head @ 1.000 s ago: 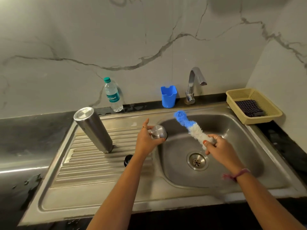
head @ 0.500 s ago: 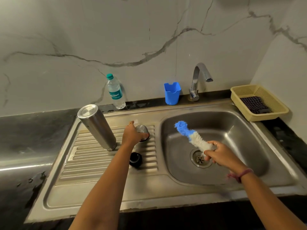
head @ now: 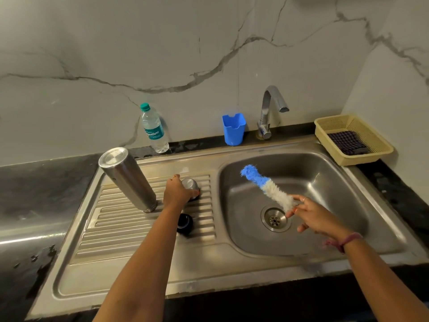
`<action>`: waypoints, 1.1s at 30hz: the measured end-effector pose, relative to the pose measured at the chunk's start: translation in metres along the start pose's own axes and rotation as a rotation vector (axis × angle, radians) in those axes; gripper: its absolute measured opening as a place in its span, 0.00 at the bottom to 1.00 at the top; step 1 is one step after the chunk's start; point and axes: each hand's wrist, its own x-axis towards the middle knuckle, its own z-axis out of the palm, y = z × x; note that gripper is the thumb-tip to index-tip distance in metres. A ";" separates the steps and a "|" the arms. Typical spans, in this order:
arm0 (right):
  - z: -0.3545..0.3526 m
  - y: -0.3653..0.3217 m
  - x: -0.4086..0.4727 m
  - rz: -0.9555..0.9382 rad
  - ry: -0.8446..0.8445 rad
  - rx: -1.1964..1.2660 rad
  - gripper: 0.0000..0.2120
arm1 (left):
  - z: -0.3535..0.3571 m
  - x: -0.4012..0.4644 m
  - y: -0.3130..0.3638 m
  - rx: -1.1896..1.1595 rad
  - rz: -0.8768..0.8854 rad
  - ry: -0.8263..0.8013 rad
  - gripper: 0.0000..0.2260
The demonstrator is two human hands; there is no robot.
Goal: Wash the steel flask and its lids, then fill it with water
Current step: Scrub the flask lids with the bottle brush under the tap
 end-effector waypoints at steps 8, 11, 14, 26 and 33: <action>-0.028 0.001 -0.001 -0.085 0.201 -0.058 0.13 | 0.004 -0.004 0.004 0.077 0.016 -0.016 0.45; -0.037 -0.002 -0.008 -0.141 0.274 -0.009 0.14 | 0.008 -0.008 0.012 0.053 0.073 0.048 0.43; -0.041 0.000 -0.014 -0.246 0.407 0.039 0.14 | 0.015 -0.015 0.025 -0.009 0.156 0.099 0.35; -0.024 0.029 -0.017 -0.124 0.361 -0.120 0.18 | 0.066 -0.057 0.044 -0.174 0.291 -0.075 0.24; -0.021 0.028 -0.012 -0.095 0.328 -0.224 0.17 | 0.095 -0.065 0.045 -0.397 0.212 -0.195 0.20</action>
